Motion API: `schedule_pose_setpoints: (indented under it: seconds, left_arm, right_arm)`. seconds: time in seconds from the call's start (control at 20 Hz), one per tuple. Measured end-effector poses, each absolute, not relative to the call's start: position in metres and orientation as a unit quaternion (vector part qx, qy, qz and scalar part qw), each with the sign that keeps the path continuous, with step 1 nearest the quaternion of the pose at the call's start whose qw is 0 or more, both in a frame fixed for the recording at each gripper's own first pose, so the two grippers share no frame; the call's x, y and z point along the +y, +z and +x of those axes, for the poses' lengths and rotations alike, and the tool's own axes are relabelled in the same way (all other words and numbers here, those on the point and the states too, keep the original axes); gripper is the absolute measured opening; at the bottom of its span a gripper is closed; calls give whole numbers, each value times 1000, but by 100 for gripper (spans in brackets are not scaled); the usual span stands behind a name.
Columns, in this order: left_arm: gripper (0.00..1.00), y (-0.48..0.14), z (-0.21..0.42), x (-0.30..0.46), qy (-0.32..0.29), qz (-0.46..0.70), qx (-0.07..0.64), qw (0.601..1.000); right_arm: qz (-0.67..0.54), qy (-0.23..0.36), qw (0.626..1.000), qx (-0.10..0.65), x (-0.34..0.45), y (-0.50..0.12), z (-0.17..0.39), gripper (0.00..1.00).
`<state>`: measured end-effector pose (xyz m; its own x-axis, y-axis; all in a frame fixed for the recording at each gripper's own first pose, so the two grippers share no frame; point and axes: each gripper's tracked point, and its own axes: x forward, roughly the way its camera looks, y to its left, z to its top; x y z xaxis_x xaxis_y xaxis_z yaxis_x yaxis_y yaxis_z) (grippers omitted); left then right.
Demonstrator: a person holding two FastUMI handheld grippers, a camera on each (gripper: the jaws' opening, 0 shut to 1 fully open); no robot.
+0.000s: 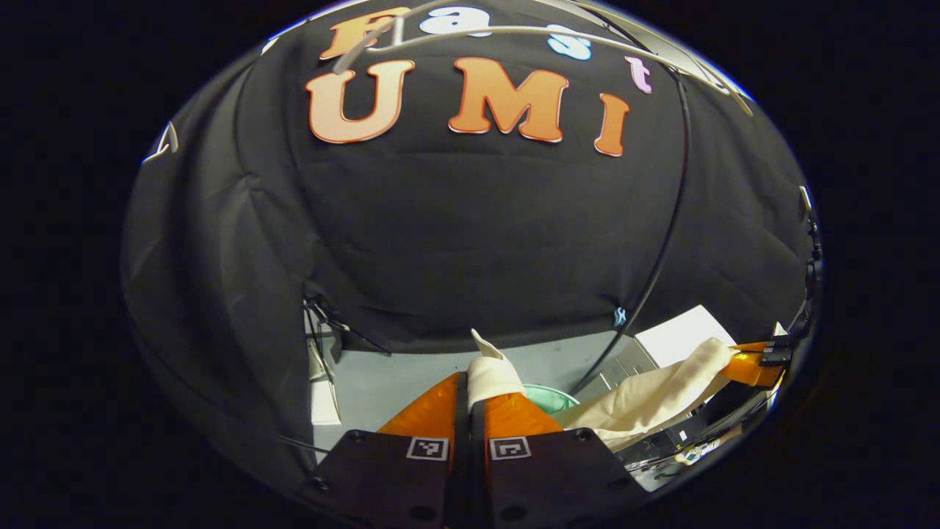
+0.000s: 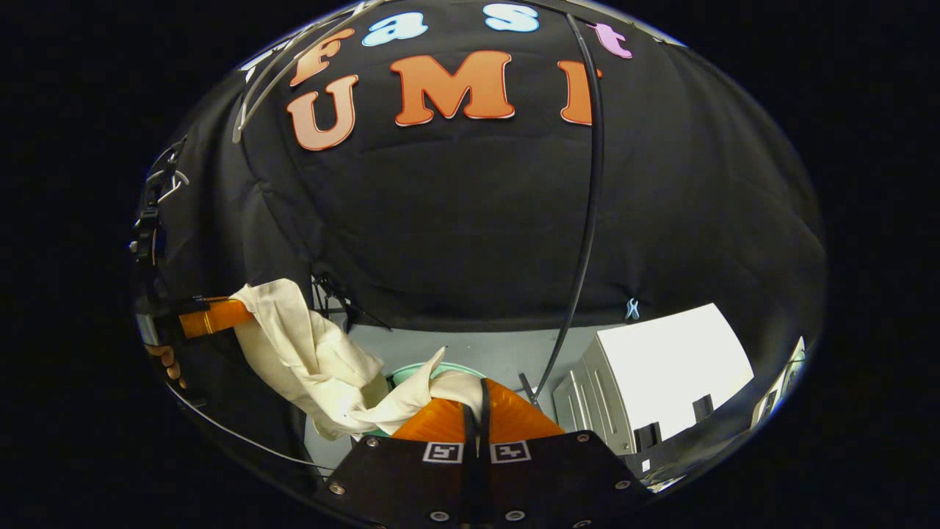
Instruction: Grasp the clothes on the hanger with both hands and then place them into the laundry hamper below.
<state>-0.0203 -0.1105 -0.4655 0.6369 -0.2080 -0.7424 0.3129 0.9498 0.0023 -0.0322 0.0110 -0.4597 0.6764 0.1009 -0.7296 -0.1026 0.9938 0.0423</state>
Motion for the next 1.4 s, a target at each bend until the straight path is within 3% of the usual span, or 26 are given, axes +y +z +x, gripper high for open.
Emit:
schedule_pose_setpoints:
  seconds: [0.7, 1.2, 1.4]
  left_arm:
    - [7, -605, -84, -182, -195, 84, 537, 816]
    - [7, -670, -131, -167, -164, 99, 632, 751]
    - [7, -674, -136, -154, -149, 101, 647, 741]
  right_arm:
    - [46, -3, 850, 524, -32, -597, -92, 0]
    - [66, -17, 820, 569, -36, -653, -114, 1]
    - [60, -18, 812, 581, -36, -666, -119, 7]
